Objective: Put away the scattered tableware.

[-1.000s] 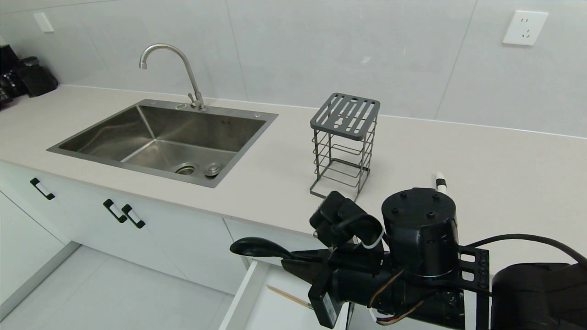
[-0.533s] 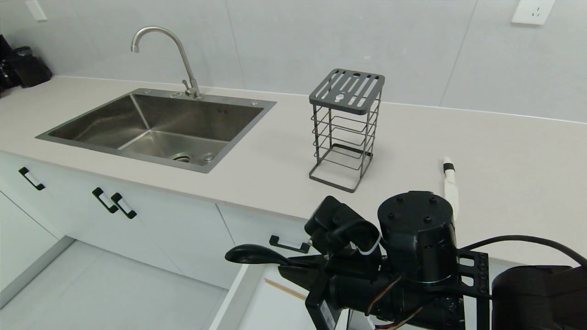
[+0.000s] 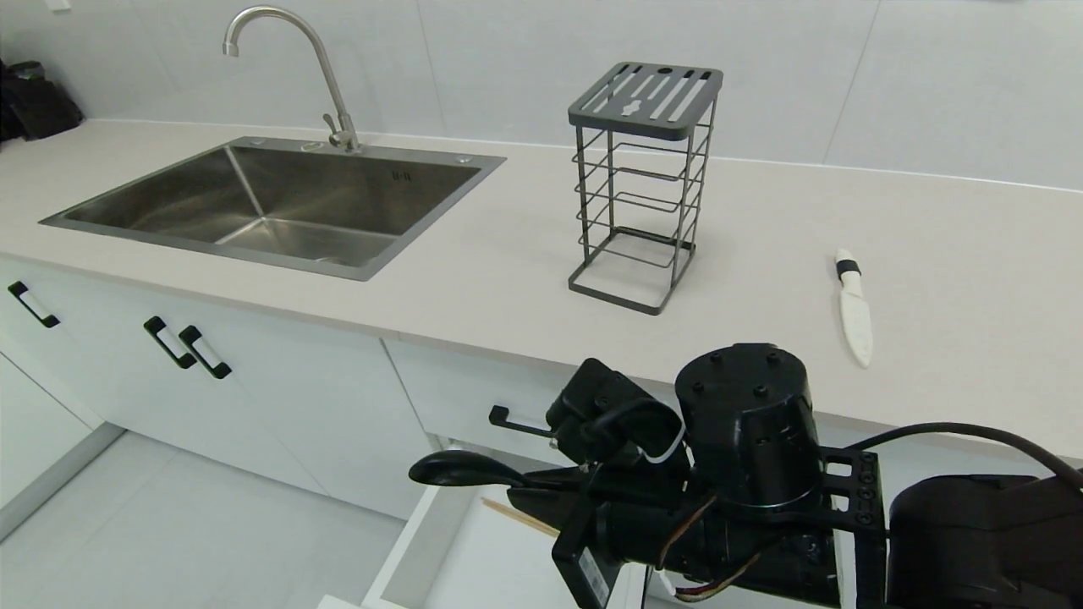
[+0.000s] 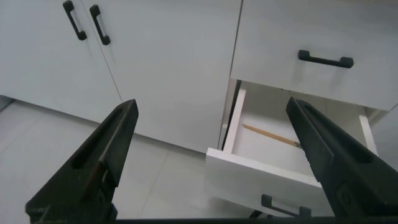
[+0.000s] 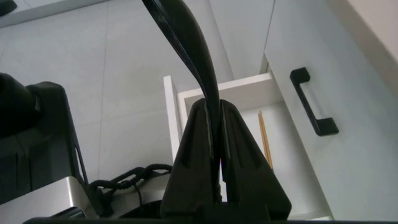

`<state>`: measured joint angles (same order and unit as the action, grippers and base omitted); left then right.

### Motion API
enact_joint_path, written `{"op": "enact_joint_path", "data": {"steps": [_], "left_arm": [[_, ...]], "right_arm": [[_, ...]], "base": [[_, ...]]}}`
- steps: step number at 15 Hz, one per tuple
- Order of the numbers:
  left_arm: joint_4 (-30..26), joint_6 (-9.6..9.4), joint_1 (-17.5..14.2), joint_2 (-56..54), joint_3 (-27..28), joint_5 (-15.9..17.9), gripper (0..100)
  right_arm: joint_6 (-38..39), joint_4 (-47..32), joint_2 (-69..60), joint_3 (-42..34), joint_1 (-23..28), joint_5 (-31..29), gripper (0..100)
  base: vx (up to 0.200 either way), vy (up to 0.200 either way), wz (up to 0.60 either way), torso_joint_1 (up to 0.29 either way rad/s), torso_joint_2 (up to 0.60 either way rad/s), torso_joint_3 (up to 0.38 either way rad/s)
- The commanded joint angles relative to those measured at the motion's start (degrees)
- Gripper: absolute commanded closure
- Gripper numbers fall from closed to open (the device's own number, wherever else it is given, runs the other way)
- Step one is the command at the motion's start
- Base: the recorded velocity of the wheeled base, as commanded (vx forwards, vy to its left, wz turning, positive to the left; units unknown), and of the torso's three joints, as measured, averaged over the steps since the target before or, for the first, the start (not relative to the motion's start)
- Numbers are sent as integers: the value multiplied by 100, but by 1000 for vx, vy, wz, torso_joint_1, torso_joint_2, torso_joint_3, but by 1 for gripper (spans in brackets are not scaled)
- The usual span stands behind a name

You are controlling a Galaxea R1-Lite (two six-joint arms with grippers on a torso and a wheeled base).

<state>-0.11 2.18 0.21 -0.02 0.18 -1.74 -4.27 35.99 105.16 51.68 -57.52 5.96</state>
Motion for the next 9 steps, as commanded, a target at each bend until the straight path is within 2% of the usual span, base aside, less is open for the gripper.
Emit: {"op": "enact_joint_path", "data": {"steps": [1, 3, 9], "left_arm": [[11, 2, -3, 2, -1, -1, 0], [11, 2, -3, 2, -1, -1, 0], [11, 2, -3, 2, -1, -1, 0]], "right_arm": [[5, 40, 66, 71, 3, 2, 100], [5, 40, 75, 79, 3, 10, 100], [14, 14, 5, 44, -5, 10, 100]], "base": [[0, 0, 0, -154, 305, 144], [0, 0, 0, -141, 276, 132], [0, 0, 0, -236, 447, 202]]}}
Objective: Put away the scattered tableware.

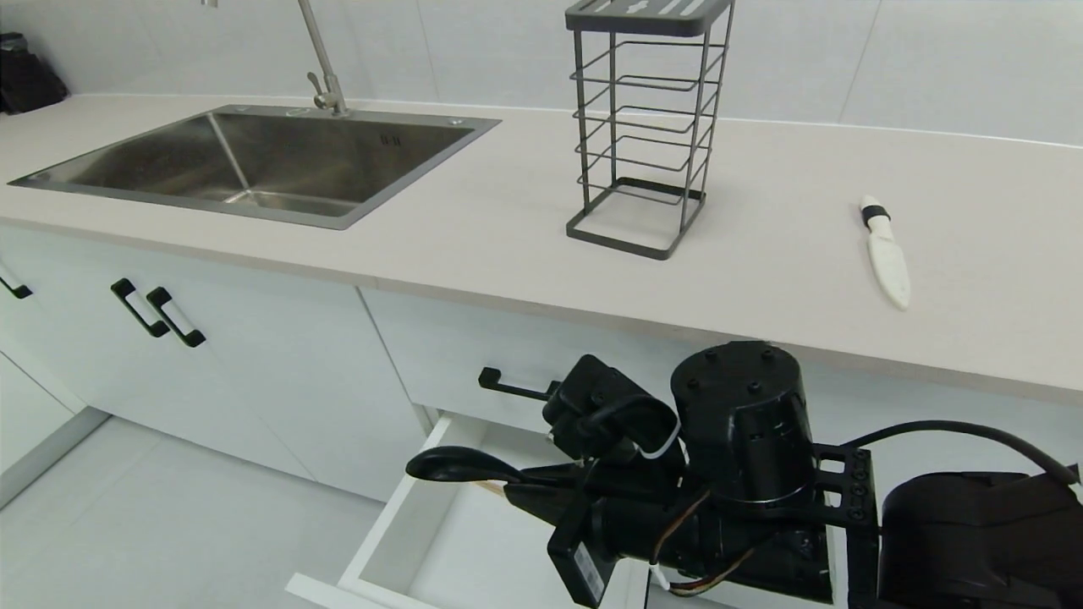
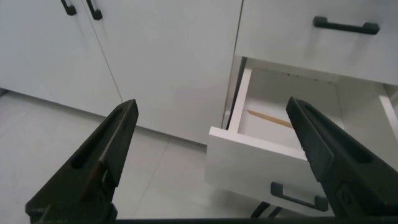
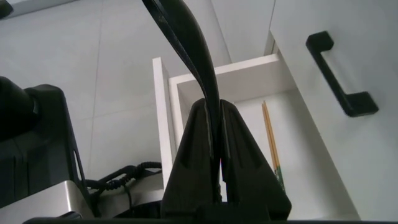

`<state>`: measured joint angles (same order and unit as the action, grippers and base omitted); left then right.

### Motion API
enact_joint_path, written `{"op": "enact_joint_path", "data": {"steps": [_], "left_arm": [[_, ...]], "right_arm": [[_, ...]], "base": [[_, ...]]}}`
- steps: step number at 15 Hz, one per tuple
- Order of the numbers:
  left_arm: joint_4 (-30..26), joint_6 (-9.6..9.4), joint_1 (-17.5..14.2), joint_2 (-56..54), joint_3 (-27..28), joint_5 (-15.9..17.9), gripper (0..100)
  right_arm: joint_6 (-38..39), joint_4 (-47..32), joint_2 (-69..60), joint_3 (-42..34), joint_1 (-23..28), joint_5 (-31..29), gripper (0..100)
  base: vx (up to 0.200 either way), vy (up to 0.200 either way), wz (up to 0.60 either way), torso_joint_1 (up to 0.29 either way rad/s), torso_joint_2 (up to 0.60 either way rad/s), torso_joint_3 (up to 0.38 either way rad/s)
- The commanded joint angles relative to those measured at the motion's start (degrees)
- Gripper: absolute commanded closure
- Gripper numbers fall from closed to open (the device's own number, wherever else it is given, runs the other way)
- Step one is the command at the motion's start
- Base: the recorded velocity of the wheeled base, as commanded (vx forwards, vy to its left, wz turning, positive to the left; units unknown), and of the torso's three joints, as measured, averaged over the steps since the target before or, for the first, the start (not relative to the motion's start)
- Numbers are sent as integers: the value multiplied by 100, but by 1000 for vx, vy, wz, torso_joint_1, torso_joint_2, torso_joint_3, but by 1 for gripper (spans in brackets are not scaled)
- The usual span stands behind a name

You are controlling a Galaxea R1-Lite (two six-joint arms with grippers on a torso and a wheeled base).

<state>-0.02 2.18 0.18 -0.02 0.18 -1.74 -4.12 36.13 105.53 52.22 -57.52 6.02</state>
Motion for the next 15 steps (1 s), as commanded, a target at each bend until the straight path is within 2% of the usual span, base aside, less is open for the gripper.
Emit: {"op": "enact_joint_path", "data": {"steps": [1, 5, 7, 8, 10, 12, 15], "left_arm": [[2, 2, -1, 2, -1, -1, 0], [2, 10, -1, 2, -1, -1, 0], [2, 2, -1, 2, -1, -1, 0], [2, 2, -1, 2, -1, -10, 0], [2, 2, -1, 2, -1, -1, 0], [2, 2, -1, 2, -1, -1, 0], [2, 2, -1, 2, -1, -1, 0]], "right_arm": [[-1, -1, -59, -19, -5, 4, 100], [-27, -36, -253, -37, 3, 162, 100], [-54, -115, -411, -239, 21, 619, 100], [-89, -150, -551, -362, 74, 655, 100], [-80, -247, -912, -705, 100, 540, 100], [-80, 148, -868, -617, 118, 162, 100], [-107, 280, -323, -441, 83, -49, 100]], "base": [[0, 0, 0, -246, 432, 183], [0, 0, 0, -246, 351, 143], [0, 0, 0, -259, 334, 127], [0, 0, 0, -163, 271, 124], [0, 0, 0, -71, 278, 110], [0, 0, 0, -17, 193, 36], [0, 0, 0, -2, 22, 11]]}}
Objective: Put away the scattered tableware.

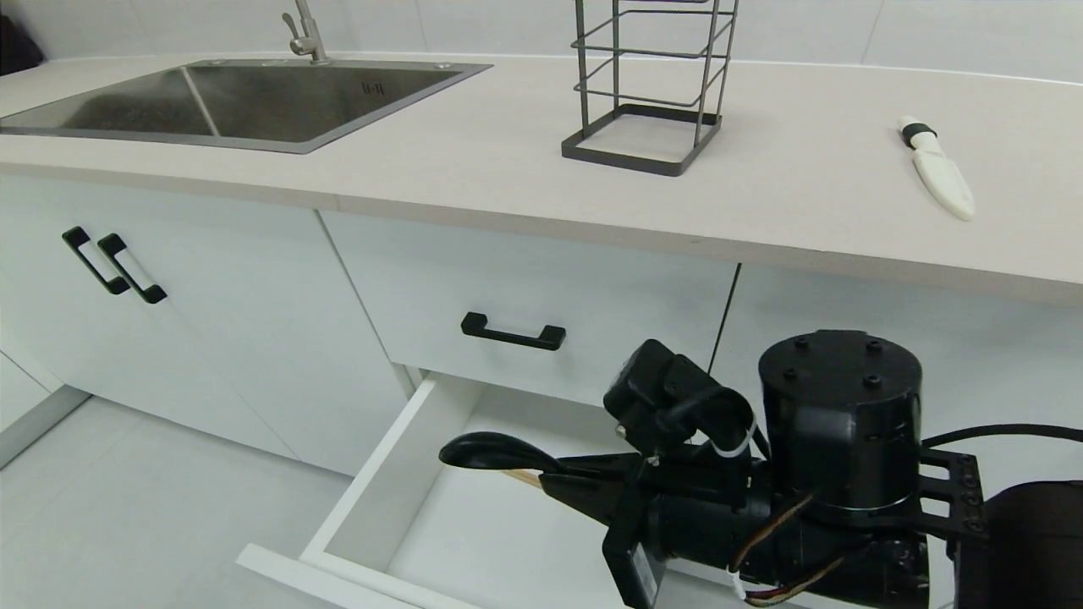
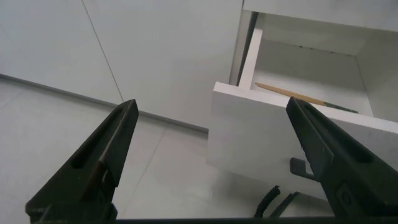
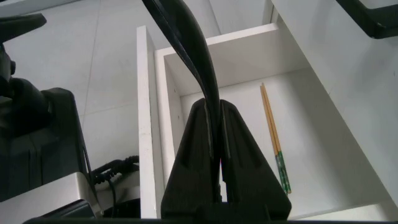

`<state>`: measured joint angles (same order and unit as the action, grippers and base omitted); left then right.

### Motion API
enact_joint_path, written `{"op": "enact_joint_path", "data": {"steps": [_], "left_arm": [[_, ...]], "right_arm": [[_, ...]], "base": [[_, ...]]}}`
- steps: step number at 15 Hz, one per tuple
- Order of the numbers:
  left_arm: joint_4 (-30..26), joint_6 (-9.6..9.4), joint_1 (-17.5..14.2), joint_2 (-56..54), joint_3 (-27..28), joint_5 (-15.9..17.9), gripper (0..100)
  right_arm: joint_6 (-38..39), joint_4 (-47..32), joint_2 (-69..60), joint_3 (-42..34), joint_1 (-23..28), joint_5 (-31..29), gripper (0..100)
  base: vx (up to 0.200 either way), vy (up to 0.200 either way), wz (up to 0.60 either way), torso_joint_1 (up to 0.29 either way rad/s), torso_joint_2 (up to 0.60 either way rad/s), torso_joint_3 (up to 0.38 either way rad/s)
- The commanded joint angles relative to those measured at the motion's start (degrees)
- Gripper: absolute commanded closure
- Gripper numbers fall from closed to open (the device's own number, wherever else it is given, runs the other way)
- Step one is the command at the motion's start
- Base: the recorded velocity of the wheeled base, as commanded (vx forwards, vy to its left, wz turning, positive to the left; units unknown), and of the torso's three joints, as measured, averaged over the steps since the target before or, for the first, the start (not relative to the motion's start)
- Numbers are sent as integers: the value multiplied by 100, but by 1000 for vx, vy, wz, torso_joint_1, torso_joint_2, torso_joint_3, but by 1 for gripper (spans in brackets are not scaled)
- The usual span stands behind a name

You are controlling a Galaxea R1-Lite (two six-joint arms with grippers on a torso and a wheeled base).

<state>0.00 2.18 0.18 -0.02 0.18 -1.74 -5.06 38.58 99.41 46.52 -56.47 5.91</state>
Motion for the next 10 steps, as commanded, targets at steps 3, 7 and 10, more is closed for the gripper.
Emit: {"op": "enact_joint_path", "data": {"steps": [3, 7, 10], "left_arm": [[0, 2, -1, 2, -1, -1, 0], [0, 2, -1, 2, -1, -1, 0], [0, 2, -1, 2, -1, -1, 0]], "right_arm": [[-4, 35, 1388, 1281, -286, -310, 100], [-13, 9, 2196, 1641, -260, -486, 100], [-13, -70, 2478, 1790, -224, -916, 100]], "base": [[0, 0, 0, 0, 0, 0], [0, 0, 0, 0, 0, 0], [0, 0, 0, 0, 0, 0]]}}
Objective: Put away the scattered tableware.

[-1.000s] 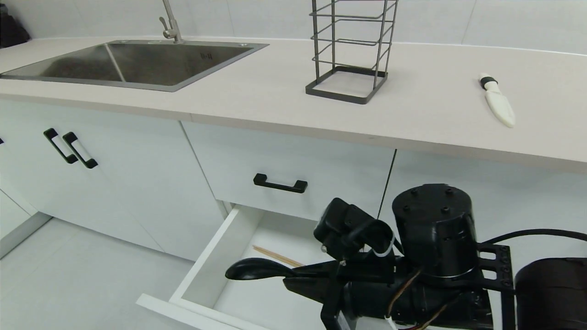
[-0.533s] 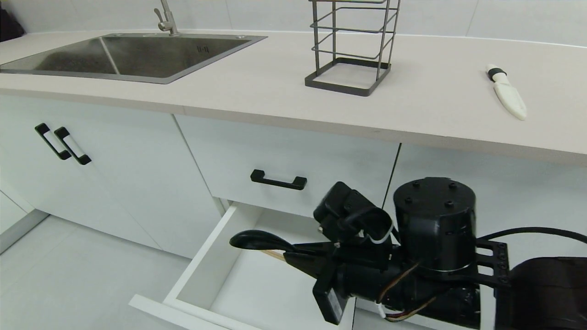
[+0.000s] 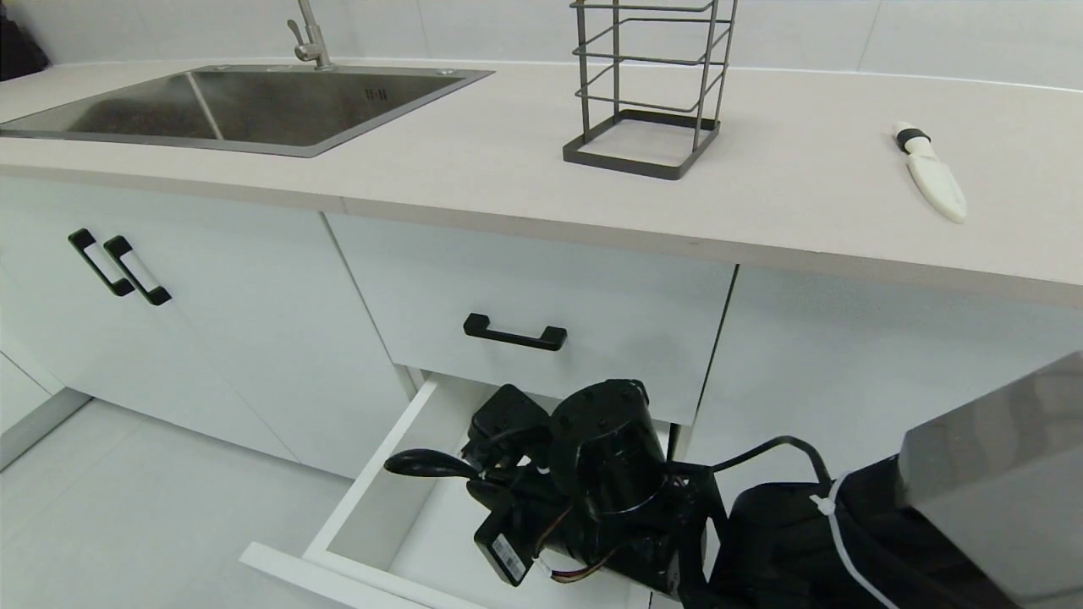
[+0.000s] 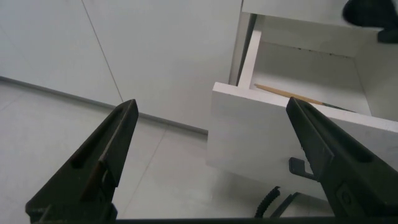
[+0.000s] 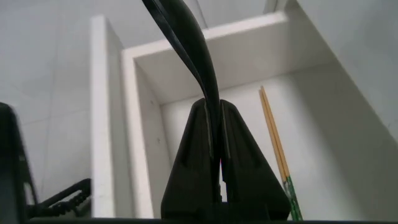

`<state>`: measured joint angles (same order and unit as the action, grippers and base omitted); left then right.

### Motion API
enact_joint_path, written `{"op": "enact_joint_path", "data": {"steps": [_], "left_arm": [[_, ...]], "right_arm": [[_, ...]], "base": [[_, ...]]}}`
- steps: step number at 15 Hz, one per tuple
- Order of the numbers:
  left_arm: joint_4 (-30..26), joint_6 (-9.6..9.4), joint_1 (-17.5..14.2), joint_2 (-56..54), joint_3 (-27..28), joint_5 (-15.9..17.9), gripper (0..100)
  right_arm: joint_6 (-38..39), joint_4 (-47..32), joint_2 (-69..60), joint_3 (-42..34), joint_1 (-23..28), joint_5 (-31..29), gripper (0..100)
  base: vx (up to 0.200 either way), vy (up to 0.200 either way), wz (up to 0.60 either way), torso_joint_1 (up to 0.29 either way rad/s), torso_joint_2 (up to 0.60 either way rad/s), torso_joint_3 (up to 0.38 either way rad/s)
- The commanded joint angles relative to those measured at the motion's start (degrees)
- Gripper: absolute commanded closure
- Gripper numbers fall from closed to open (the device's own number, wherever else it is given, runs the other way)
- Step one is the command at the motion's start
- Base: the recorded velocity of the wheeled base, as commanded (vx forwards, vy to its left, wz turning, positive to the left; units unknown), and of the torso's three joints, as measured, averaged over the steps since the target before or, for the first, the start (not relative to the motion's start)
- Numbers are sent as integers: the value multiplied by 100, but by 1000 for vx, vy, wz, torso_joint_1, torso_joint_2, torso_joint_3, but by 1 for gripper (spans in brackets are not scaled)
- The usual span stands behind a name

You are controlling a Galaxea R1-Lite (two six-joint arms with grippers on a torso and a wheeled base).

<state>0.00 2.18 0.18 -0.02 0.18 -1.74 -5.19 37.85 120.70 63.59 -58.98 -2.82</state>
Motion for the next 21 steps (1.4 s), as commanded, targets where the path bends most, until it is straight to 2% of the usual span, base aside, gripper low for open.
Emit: {"op": "enact_joint_path", "data": {"steps": [1, 4, 9, 13, 21], "left_arm": [[0, 2, -1, 2, -1, -1, 0], [0, 2, -1, 2, -1, -1, 0], [0, 2, -1, 2, -1, -1, 0], [0, 2, -1, 2, -1, -1, 0], [0, 2, -1, 2, -1, -1, 0]], "right_arm": [[-17, 3, 542, 268, 97, -96, 100], [-122, 3, 1096, 928, 194, -246, 100], [-184, 29, 1553, 1165, 334, -378, 100], [-280, -23, 2019, 1657, 528, -378, 100], [-280, -15, 2414, 1701, 554, -369, 100]], "base": [[0, 0, 0, 0, 0, 0], [0, 0, 0, 0, 0, 0], [0, 0, 0, 0, 0, 0], [0, 0, 0, 0, 0, 0], [0, 0, 0, 0, 0, 0]]}}
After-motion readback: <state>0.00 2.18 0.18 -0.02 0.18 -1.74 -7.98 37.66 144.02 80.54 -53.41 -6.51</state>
